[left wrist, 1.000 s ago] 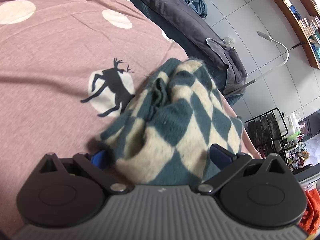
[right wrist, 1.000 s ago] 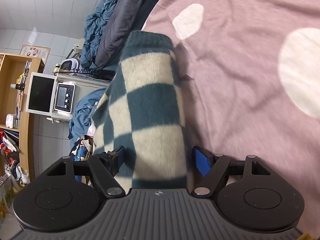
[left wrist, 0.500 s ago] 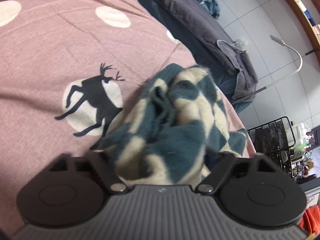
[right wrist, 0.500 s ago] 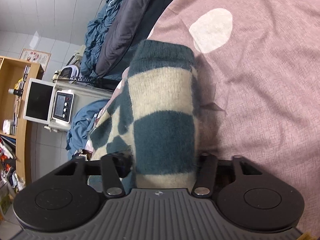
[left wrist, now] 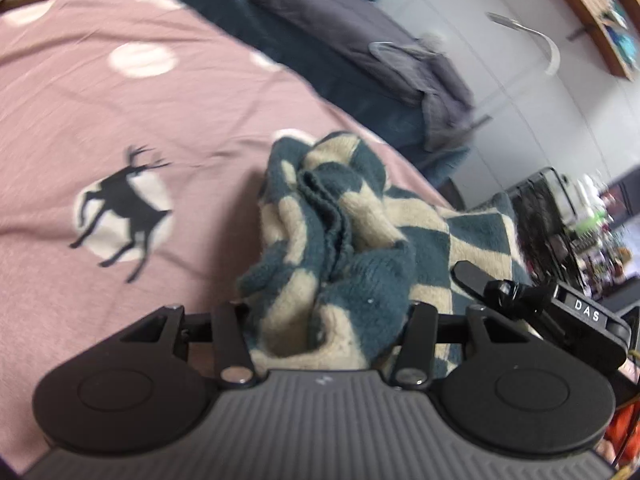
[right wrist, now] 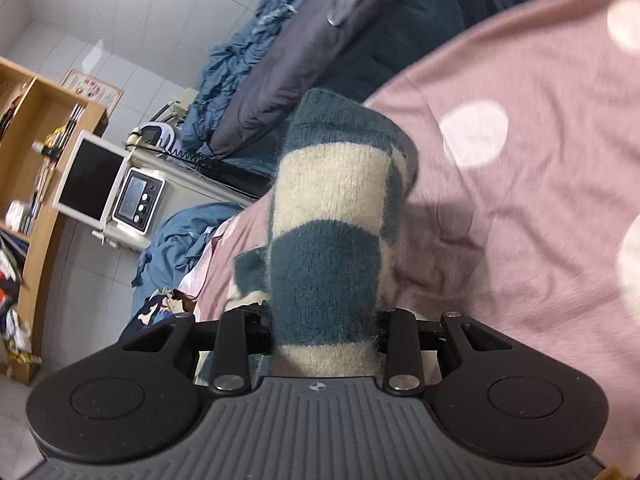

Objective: Fold small clothes
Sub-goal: 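Lift the bundle with both grippers and carry it to the clothes pile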

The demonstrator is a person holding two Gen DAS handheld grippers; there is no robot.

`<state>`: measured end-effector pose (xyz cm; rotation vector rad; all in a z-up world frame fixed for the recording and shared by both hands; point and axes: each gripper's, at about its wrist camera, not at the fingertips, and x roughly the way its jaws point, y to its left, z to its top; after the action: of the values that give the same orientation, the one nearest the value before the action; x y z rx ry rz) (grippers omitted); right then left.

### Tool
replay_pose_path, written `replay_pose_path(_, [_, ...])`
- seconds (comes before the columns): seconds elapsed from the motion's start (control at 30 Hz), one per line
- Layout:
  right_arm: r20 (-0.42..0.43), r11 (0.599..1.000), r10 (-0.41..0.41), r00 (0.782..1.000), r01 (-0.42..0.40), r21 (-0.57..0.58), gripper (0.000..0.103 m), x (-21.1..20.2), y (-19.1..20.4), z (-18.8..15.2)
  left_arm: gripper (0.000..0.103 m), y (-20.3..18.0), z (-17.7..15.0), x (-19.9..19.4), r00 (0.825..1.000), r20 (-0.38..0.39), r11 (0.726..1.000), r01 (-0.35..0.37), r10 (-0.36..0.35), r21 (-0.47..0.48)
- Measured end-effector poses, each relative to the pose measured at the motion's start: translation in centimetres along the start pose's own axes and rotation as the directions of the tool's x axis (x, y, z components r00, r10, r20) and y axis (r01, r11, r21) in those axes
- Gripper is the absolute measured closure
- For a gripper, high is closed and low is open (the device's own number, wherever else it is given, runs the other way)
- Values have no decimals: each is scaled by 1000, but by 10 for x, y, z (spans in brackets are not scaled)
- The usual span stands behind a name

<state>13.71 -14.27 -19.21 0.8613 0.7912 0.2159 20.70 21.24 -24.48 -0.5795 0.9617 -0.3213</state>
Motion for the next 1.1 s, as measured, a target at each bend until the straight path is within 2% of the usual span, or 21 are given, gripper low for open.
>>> replay_pose_path(0.07, [14,1000,2,1000,-2,-20,46,-21,1,3,57,-18,-2,-6,999,-7,999,31,-31,23])
replay_pose_path(0.27, [77,992,-52,996,60,-107,46,-100,5,13,57,-94,-25,-17,992,-43,986,122,-118,113])
replay_pose_path(0.37, [140,982,-82,987,105,-159,46,-145,12,22,57,-146,-36,-21,984,-58,969,174,-166,175])
replay_pose_path(0.47, [192,974,-104,976,139,-180,46,-190,17,37,56,-212,-47,-32,976,-65,937,220,-210,271])
replay_pose_path(0.6, [258,963,-116,959,172,-209,46,-259,23,62,56,-303,-68,-50,947,-60,881,317,-316,352])
replay_pose_path(0.7, [305,970,-103,947,164,-181,46,-318,11,84,55,-372,-89,-51,912,-83,832,401,-402,382])
replay_pose_path(0.8, [343,973,-99,934,163,-164,46,-380,-9,109,55,-440,-114,-42,881,-123,800,468,-457,375])
replay_pose_path(0.9, [379,966,-121,917,197,-168,46,-432,-28,127,55,-503,-145,-29,861,-163,771,505,-481,389])
replay_pose_path(1.0, [390,974,-126,912,188,-125,45,-469,-59,142,55,-546,-175,-12,861,-189,770,508,-473,387])
replay_pose_path(1.1, [375,986,-127,918,157,-51,45,-483,-96,151,54,-564,-204,11,878,-225,792,479,-423,379])
